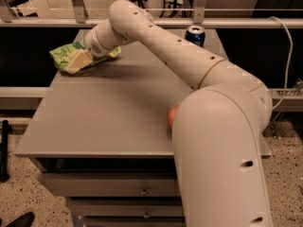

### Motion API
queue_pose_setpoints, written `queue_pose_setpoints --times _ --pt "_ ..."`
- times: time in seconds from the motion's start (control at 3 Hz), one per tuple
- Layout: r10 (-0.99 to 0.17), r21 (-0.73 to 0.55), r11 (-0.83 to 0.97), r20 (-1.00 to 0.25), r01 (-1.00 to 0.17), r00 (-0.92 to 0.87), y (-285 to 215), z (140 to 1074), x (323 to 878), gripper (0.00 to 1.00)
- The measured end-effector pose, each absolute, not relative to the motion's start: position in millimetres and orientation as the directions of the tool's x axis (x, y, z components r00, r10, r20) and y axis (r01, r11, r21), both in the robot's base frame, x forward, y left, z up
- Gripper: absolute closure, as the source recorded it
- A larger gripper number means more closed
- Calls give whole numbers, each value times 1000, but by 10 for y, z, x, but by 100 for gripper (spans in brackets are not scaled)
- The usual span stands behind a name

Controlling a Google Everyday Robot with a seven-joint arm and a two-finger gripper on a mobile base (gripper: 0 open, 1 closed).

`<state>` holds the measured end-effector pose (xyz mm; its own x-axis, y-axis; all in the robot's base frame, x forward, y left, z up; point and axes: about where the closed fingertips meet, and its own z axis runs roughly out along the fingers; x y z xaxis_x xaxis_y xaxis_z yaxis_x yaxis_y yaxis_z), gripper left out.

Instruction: Move green rice chip bag near apple

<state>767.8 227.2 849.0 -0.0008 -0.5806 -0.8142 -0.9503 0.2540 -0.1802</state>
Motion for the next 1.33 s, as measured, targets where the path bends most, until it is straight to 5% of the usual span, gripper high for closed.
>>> queue_pose_setpoints --times 0.67,1.0,1.33 --pt "-601 -222 237 -798 -946 36 2040 8714 7533 85" --pt "-609 -268 211 -788 -940 88 1812 8972 7331 100" --pt "-619 -301 167 -773 -939 138 1523 9176 7058 100"
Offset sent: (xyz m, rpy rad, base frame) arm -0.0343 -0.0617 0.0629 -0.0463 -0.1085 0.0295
